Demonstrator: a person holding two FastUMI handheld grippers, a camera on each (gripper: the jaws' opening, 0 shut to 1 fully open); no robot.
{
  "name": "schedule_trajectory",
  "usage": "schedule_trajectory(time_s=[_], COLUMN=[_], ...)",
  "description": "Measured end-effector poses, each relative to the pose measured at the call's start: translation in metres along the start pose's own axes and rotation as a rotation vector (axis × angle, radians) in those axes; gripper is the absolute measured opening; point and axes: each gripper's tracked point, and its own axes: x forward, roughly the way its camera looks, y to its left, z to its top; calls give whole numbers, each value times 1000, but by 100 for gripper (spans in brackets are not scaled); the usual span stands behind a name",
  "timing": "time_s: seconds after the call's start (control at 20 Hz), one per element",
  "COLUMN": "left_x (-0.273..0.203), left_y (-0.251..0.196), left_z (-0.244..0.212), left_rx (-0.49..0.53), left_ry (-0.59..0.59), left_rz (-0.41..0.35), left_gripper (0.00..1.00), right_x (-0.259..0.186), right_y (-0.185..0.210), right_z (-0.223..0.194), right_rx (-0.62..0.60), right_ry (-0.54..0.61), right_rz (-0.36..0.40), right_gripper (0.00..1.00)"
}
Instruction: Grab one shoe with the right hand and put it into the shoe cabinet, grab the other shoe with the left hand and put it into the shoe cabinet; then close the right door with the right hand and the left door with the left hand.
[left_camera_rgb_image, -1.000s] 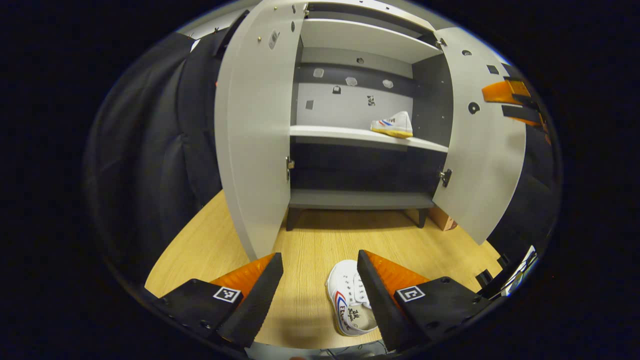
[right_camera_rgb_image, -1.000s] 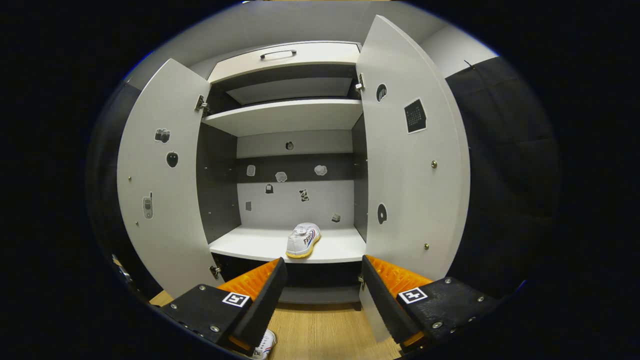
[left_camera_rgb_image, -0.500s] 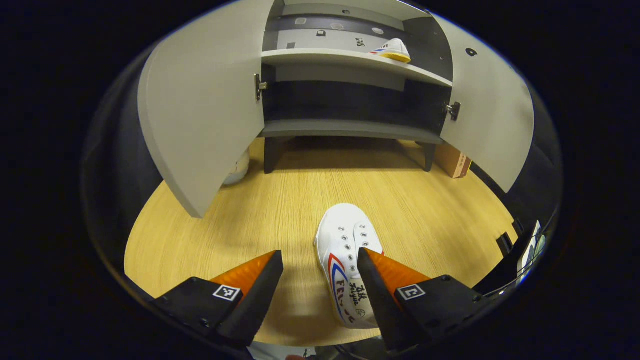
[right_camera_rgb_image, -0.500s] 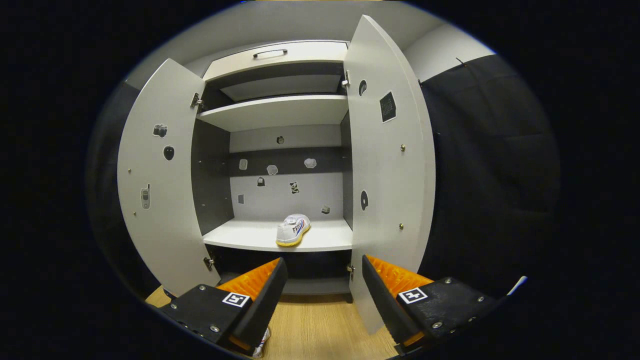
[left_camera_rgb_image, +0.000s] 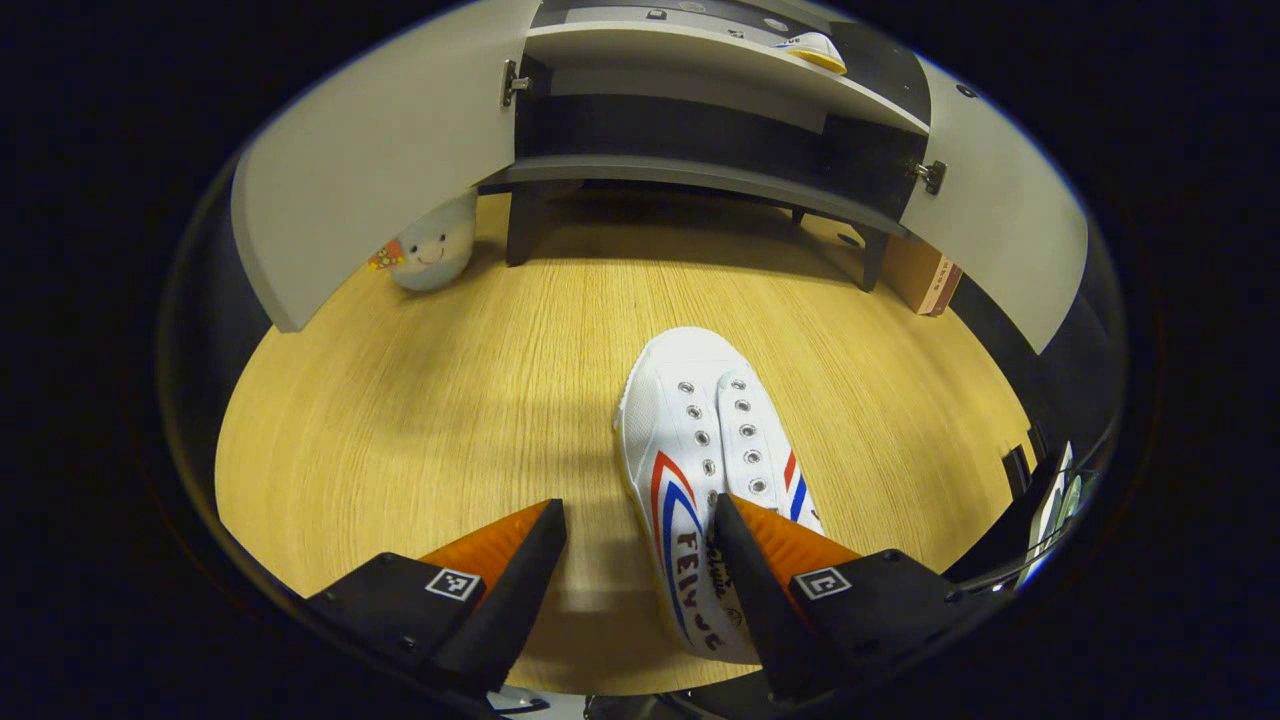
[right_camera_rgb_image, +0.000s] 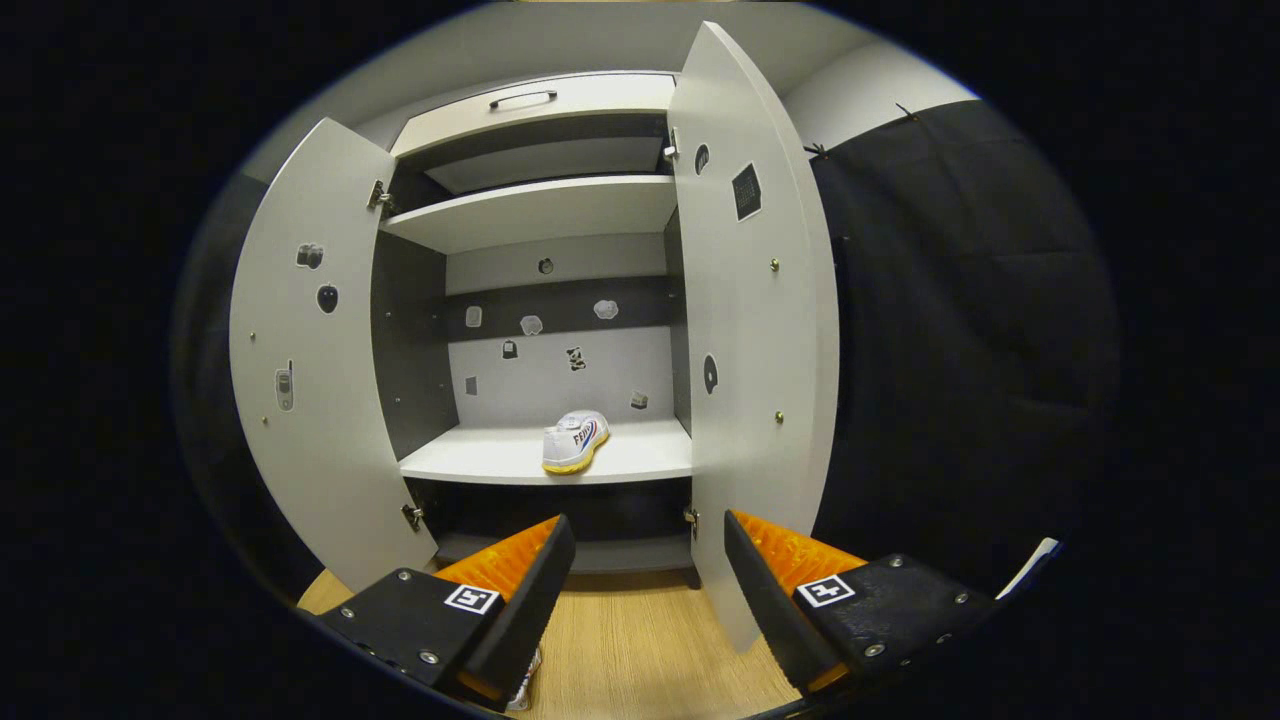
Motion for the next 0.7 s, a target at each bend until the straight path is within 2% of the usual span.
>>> schedule_trajectory(time_s=[0.1,0.15,0.2,0.25,0.3,0.35,0.4,0.45,0.5,0.55,0.65,0.7], left_x=[2,3,3,5,2,1,2,-1,4,2,4,2], left_y=[-1,-8,-12,-17,-16,-13,-12,-10,-12,-9,-10,-9], left_z=[0,0,-1,-1,-5,-2,-5,-2,-4,-1,-2,-2], left_rx=[-14,-28,-32,-22,5,33,42,47,37,38,40,48], left_ry=[10,20,30,50,84,98,115,113,112,106,113,114], left_rz=[-19,-50,-61,-69,-49,-21,-17,-1,-7,3,-3,2], left_gripper=[97,93,84,66,57,44,44,31,31,17,7,7], right_x=[-4,-5,-6,-8,-9,-10,-12,-13,-15,-17,-18,-20], right_y=[-4,-6,-9,-10,-12,-13,-14,-15,-16,-18,-18,-18], right_z=[-3,-4,-4,-4,-4,-4,-4,-3,-2,-2,-5,-6], right_rx=[13,15,12,7,4,2,3,6,11,17,27,29], right_ry=[8,9,9,8,7,6,4,2,-2,-4,5,8], right_rz=[-9,-17,-25,-33,-39,-44,-48,-53,-58,-61,-54,-51], right_gripper=[93,93,93,93,92,92,93,93,93,93,93,93])
